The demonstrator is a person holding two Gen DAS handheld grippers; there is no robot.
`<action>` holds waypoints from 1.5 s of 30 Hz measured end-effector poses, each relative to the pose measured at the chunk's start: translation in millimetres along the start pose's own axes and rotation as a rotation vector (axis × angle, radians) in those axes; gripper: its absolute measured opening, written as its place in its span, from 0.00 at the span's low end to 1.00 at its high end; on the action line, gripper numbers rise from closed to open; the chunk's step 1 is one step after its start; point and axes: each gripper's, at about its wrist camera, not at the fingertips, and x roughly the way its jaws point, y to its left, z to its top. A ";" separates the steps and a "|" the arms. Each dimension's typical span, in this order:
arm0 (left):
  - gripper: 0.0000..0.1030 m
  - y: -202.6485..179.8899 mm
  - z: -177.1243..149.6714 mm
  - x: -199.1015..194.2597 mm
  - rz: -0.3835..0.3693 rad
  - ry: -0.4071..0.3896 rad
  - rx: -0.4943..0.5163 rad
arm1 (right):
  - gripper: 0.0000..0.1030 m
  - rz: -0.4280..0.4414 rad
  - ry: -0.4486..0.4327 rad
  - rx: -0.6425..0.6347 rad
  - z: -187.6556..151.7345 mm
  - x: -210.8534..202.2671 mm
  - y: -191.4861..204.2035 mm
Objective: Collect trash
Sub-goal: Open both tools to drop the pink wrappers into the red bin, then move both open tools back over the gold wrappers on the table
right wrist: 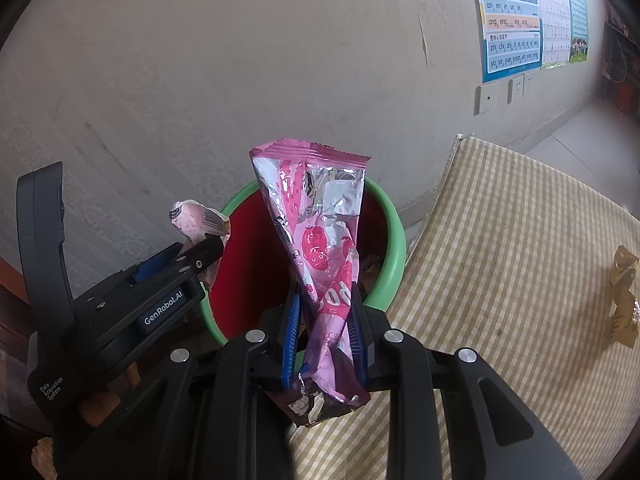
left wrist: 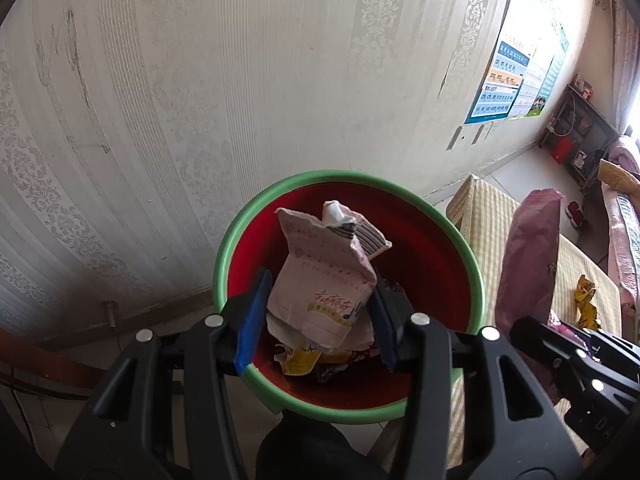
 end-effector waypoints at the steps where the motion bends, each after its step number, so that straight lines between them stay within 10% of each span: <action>1: 0.44 0.3 0.3 1.2 0.000 0.002 0.000 | 0.23 0.000 0.001 0.000 -0.3 0.1 -0.1; 25: 0.45 3.9 11.2 32.4 0.012 0.054 -0.024 | 0.23 0.009 0.022 -0.003 5.7 18.9 1.6; 35: 0.66 -1.8 7.8 24.0 0.018 0.026 0.003 | 0.47 0.005 -0.020 -0.003 1.2 4.5 -6.6; 45: 0.68 -36.0 -10.8 -2.4 -0.053 -0.001 0.064 | 0.48 -0.373 -0.155 0.188 -42.7 -58.5 -142.9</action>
